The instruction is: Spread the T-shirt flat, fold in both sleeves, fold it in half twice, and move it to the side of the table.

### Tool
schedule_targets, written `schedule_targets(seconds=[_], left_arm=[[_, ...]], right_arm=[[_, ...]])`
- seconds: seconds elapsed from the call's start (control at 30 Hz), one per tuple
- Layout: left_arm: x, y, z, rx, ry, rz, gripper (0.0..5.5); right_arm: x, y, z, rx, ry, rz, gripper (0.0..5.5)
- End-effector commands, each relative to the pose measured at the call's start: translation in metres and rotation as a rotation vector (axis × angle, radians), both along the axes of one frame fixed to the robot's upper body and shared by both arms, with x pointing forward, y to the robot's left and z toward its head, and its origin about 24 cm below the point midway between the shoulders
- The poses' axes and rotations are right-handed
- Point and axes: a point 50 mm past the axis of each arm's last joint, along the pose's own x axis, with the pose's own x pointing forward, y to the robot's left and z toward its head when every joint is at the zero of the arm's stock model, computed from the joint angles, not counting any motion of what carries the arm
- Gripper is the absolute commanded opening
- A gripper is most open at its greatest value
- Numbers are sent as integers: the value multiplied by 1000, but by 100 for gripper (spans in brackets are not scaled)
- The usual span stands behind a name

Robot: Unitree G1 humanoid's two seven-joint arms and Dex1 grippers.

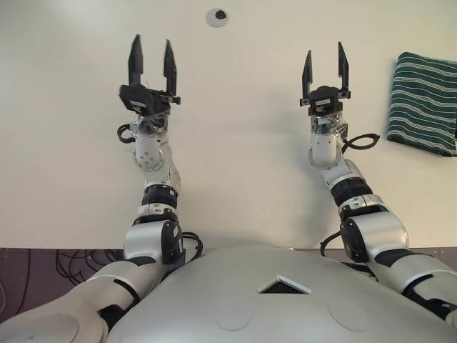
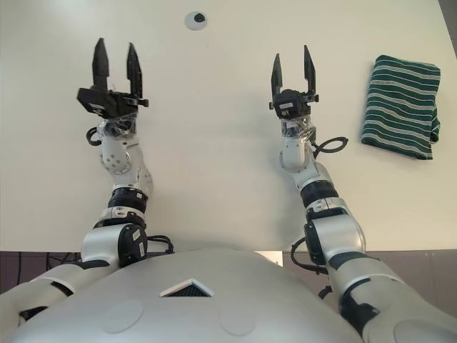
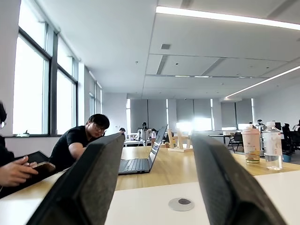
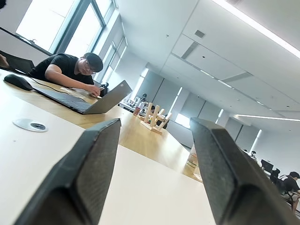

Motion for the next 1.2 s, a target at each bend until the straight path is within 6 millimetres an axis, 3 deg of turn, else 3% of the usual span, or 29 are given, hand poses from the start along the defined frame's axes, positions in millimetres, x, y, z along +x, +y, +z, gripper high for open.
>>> schedule_targets(seconds=[0.03,0.5,1.2], left_arm=[[-5,5,-13,45,48,30,257],[-9,22,-18,93,51,123,257],[-8,24,-18,100,56,142,257]], right_arm=[[1,15,-3,-17,2,57,267],[7,36,-4,-61,12,116,267],[8,36,-4,-77,8,119,267]])
